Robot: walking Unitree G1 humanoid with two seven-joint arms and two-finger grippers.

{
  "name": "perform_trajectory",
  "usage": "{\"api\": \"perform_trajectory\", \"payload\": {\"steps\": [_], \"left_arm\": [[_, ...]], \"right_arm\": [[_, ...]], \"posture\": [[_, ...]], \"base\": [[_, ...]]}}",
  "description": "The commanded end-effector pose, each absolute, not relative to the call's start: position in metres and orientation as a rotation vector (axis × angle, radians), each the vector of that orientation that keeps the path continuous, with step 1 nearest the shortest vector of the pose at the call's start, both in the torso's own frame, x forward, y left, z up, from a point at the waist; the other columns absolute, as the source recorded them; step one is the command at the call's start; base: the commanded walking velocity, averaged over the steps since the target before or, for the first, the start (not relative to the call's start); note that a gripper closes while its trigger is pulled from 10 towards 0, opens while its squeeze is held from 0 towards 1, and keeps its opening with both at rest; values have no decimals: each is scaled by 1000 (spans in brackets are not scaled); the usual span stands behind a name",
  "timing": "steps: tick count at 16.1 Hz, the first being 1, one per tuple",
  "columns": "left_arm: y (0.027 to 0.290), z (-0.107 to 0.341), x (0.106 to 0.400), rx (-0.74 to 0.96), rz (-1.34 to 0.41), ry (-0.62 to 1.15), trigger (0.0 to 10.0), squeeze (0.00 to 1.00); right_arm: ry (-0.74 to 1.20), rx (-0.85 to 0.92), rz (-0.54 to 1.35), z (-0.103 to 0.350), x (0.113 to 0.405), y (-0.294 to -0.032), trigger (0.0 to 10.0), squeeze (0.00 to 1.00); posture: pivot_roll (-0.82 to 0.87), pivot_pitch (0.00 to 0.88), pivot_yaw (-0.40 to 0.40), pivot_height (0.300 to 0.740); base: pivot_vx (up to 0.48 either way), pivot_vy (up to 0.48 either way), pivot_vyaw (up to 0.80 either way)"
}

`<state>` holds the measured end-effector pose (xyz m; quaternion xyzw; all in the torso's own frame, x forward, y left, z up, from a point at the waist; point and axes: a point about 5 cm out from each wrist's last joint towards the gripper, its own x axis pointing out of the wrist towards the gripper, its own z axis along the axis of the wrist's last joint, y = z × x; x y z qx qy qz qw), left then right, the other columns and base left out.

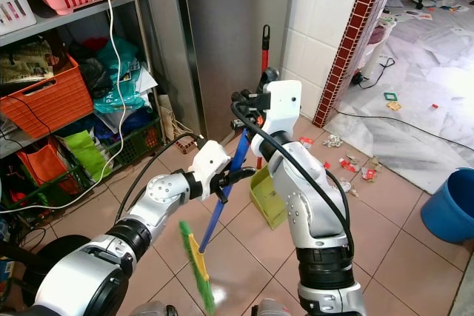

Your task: Sweep floor

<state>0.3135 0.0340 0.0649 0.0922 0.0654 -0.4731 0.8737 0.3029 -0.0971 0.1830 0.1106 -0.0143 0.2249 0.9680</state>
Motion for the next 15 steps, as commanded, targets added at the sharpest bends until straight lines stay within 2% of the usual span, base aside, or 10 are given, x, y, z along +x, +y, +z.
{"api": "perform_trajectory", "payload": {"steps": [1,2,4,5,6,13,14,15], "left_arm": [[37,78,325,190,-934,89,0,0],[37,78,325,188,-931,89,0,0],[37,78,325,189,-930,88,0,0],[37,78,325,189,-931,89,0,0],[37,78,325,189,-931,89,0,0],[38,78,325,194,-931,91,0,0],[38,78,325,194,-931,91,0,0],[38,78,325,195,-932,91,0,0]], "right_arm": [[-63,266,480,190,299,-92,8353,0],[-64,284,481,191,299,-91,10000,1000],[-77,294,490,193,297,-91,10000,1000],[-89,296,492,195,295,-91,10000,365],[-89,296,492,195,295,-92,10000,0],[-75,273,456,184,293,-101,10000,0],[-74,273,457,182,292,-102,10000,1000],[-73,268,455,181,292,-102,10000,1000]], "posture": [[-198,0,24,740],[-198,0,24,740],[-198,0,24,740],[-198,0,24,740],[-198,0,24,740],[-200,0,26,740],[-200,0,27,740],[-200,0,27,740]], "base": [[0,0,0],[0,0,0],[0,0,0],[0,0,0],[0,0,0],[0,0,0],[0,0,0],[0,0,0]]}}
